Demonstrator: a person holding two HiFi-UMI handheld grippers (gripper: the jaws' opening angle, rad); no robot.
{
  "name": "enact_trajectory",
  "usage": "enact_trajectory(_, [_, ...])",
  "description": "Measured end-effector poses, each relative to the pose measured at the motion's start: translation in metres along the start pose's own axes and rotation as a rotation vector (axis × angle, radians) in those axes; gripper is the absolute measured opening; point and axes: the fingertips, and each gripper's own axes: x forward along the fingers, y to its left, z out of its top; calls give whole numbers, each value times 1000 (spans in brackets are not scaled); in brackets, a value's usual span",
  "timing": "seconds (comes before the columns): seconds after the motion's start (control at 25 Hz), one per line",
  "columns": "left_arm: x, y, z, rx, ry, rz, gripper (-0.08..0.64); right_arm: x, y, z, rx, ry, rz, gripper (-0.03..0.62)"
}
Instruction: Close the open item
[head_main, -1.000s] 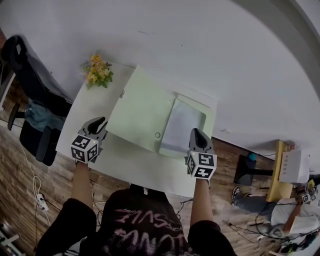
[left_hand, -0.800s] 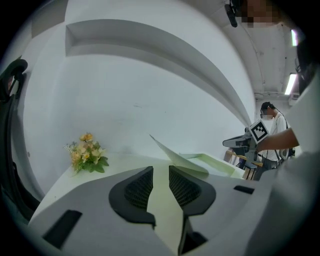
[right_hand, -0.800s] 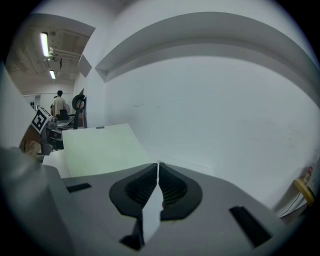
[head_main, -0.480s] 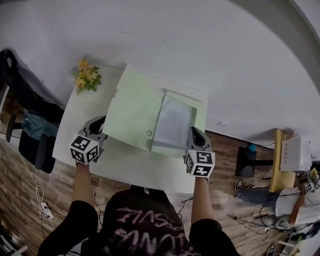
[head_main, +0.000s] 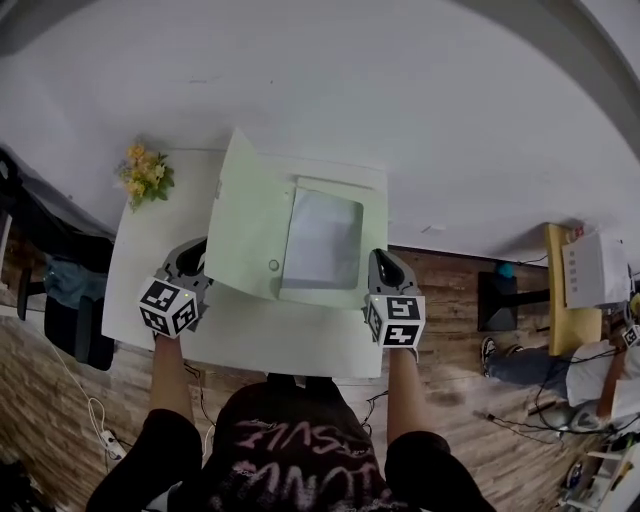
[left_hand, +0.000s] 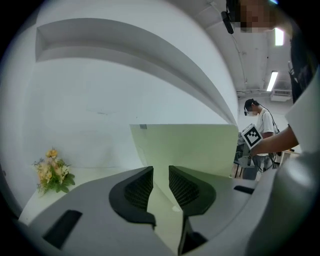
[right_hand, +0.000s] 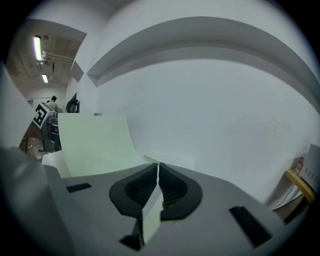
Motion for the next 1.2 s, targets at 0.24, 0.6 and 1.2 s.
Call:
enact_trajectory(0.24, [23,-33,19,40,-6,-44,110,-16,-28,-1,32,-23,-24,26])
enact_trajectory(0.6, [68,-92,32,126,24,-152,107,-38,-71,-15,55,-33,-69,27])
enact_trajectory(1.2, [151,-198,5,211,141,-361,106,-78,-126,-54,132,-10,-169,26])
